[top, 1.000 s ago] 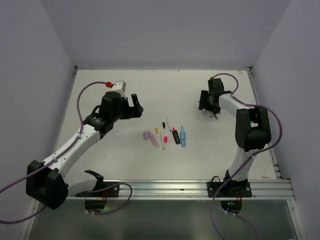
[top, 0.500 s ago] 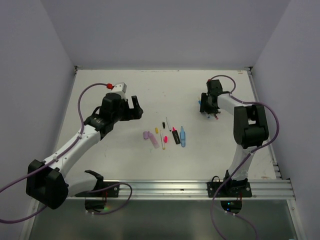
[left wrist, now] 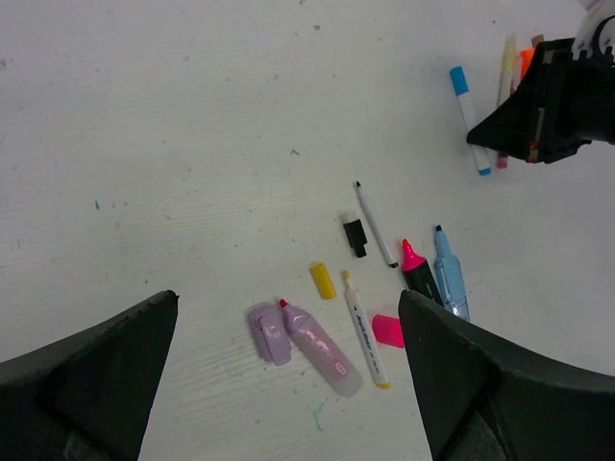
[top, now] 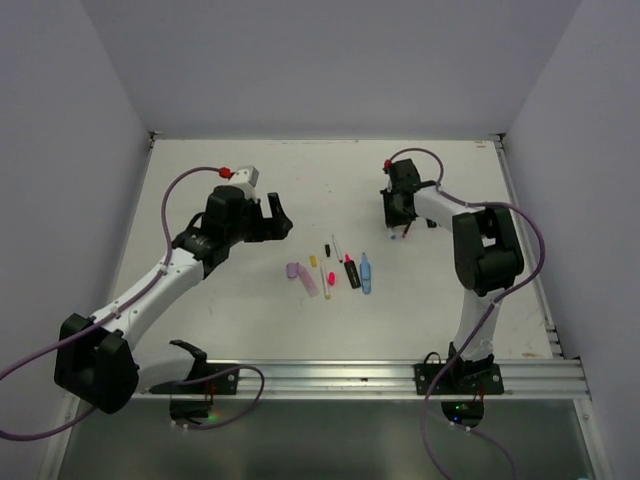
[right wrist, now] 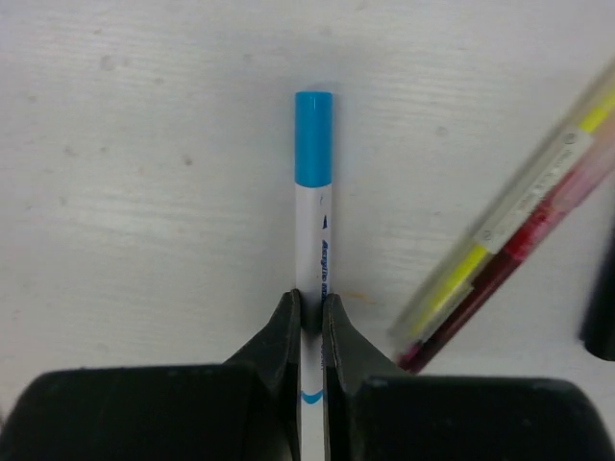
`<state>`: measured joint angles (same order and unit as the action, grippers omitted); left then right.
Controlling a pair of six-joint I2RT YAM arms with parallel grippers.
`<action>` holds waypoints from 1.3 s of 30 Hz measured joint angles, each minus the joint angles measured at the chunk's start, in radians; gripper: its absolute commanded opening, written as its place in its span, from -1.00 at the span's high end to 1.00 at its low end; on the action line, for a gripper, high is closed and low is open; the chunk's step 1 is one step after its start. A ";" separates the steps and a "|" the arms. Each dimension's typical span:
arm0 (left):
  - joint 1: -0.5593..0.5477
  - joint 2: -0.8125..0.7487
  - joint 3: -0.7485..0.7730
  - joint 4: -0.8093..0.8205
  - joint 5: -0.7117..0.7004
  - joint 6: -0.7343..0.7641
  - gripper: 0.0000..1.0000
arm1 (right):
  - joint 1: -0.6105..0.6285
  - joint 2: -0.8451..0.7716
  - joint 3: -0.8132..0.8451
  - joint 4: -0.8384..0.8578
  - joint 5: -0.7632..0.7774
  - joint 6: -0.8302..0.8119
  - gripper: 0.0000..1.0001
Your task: Open the pen caps
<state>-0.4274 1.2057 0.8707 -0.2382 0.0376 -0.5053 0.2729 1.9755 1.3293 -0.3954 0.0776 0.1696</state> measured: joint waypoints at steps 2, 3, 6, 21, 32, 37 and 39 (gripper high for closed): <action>0.000 0.010 0.000 0.018 0.020 -0.007 -1.00 | 0.040 -0.006 -0.007 0.013 -0.019 -0.002 1.00; 0.000 0.016 0.000 0.027 0.032 -0.009 -1.00 | 0.059 -0.015 -0.020 0.021 -0.034 -0.002 1.00; 0.000 0.034 0.000 0.058 0.068 -0.026 -0.97 | 0.113 -0.063 -0.082 0.054 -0.078 0.010 1.00; -0.041 0.158 0.023 0.253 0.184 -0.144 -0.66 | 0.364 -0.498 -0.381 0.433 -0.237 0.103 1.00; -0.092 0.200 0.055 0.312 0.158 -0.193 -0.31 | 0.436 -0.506 -0.410 0.526 -0.247 0.108 1.00; -0.093 0.226 0.059 0.311 0.137 -0.209 -0.03 | 0.449 -0.506 -0.410 0.542 -0.246 0.107 1.00; -0.095 0.227 0.059 0.311 0.127 -0.210 0.01 | 0.452 -0.506 -0.411 0.544 -0.247 0.107 1.00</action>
<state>-0.5224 1.4326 0.9298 0.0731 0.1642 -0.7155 0.7250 1.4696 0.9184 0.1490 -0.1692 0.2764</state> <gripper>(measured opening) 0.519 0.059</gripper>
